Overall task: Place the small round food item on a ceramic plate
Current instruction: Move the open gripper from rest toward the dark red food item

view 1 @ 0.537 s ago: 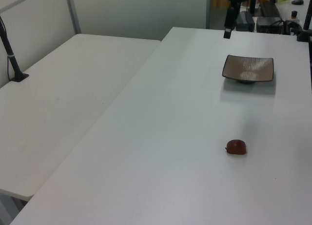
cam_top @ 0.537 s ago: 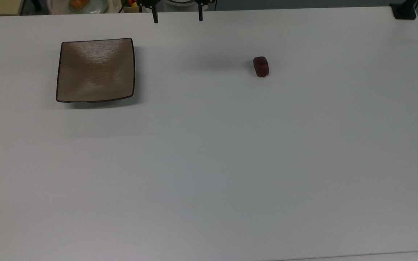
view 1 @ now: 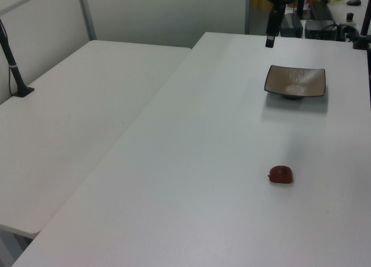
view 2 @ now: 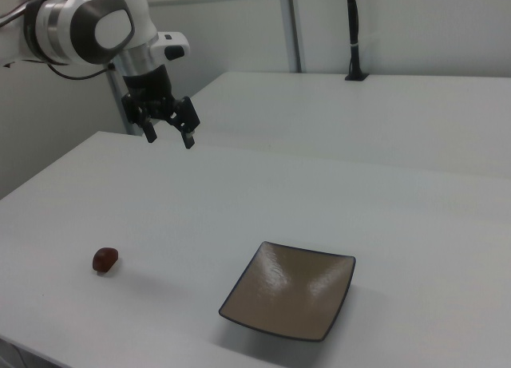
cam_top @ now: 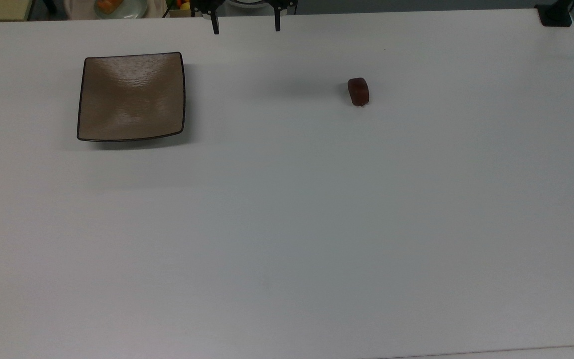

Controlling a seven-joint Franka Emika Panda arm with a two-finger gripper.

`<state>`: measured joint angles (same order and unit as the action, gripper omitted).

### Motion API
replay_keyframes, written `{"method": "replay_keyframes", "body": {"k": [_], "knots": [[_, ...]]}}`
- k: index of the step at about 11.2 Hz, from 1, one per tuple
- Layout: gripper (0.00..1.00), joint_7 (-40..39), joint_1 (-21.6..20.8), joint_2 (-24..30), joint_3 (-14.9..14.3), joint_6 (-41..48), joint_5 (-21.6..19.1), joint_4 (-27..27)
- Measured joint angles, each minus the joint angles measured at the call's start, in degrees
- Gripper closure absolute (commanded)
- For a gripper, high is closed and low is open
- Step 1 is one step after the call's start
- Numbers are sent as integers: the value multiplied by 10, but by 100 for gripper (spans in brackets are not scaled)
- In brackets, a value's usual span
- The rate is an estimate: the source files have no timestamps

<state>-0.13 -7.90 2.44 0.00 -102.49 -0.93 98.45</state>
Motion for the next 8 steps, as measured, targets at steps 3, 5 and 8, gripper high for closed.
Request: {"method": "replay_keyframes", "body": {"k": [3, 5, 8], "knots": [[0, 0, 0, 0, 0, 0, 0, 0], [0, 0, -2, -1, 0, 0, 0, 2], [0, 0, -13, -8, 0, 0, 0, 10]]}}
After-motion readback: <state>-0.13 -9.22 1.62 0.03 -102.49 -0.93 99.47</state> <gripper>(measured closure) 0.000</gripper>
